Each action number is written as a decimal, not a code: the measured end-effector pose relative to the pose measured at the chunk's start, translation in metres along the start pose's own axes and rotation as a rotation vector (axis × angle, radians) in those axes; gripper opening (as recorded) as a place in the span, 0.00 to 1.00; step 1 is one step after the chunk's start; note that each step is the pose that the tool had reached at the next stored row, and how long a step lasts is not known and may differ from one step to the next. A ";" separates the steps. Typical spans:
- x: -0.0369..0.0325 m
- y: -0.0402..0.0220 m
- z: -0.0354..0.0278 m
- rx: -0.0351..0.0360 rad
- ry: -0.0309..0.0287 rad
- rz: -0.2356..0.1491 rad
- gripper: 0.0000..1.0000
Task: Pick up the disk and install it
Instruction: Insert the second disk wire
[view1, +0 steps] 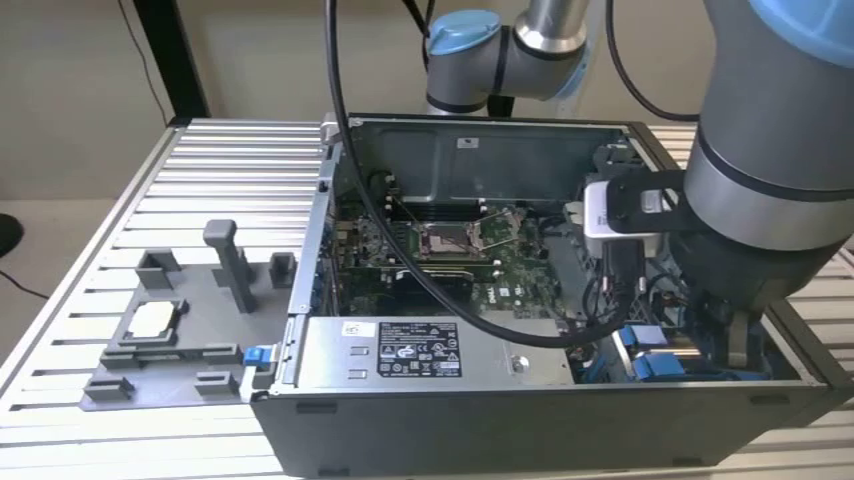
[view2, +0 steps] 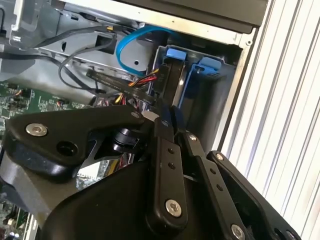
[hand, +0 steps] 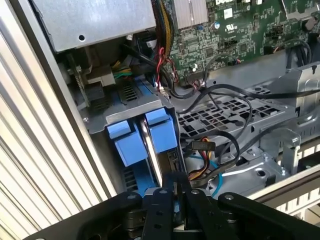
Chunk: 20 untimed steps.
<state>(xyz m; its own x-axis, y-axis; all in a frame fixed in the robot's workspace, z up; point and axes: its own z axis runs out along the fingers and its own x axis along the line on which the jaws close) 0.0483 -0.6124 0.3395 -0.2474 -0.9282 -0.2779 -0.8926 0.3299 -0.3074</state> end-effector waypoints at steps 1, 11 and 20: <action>0.0001 0.0007 0.0010 0.0008 -0.0026 -0.006 0.00; -0.0014 0.0055 0.0093 0.0094 -0.0353 -0.086 0.00; -0.0012 0.0056 0.0099 0.0167 -0.0377 -0.088 0.00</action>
<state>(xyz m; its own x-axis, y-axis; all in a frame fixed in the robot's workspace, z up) 0.0473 -0.6078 0.3291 -0.1538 -0.9467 -0.2831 -0.9037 0.2506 -0.3472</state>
